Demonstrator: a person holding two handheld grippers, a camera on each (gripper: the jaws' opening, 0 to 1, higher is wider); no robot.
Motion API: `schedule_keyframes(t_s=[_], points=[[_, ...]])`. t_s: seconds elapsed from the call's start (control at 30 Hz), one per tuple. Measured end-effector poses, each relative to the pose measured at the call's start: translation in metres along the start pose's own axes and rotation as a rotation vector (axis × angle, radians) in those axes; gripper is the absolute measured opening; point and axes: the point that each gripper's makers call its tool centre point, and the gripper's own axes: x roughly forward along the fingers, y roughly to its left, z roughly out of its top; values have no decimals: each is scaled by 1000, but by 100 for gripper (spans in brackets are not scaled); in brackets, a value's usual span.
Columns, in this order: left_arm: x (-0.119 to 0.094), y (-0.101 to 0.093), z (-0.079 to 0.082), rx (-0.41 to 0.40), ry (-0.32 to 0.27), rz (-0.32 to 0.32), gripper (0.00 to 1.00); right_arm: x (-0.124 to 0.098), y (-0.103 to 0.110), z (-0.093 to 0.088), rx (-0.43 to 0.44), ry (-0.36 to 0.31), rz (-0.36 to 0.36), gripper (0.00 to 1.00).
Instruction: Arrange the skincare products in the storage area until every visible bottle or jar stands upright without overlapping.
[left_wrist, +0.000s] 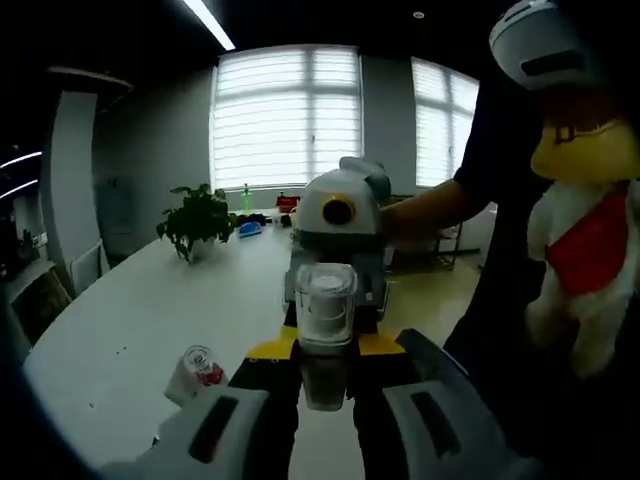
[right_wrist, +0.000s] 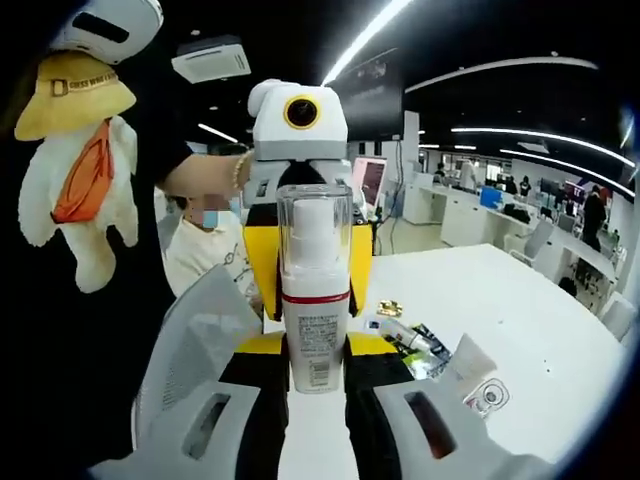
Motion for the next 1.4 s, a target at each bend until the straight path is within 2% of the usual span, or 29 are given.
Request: schedule_keyframes(t_s=[0.27,0.5,0.77,1.4], points=[[6,3,-6,-6,9,-10,14,-1,-6,-8,1,6,-10,19],[21,3,-18,-21,23,7,14,4,-14,-28,-3,39,-17,19],[27,10,-51,-47,64,22,14,16,-15,-59,-20,97,-15,19],[52,35,-121,-118,115,45,14,39,-29,-130,35,186,-38,20]])
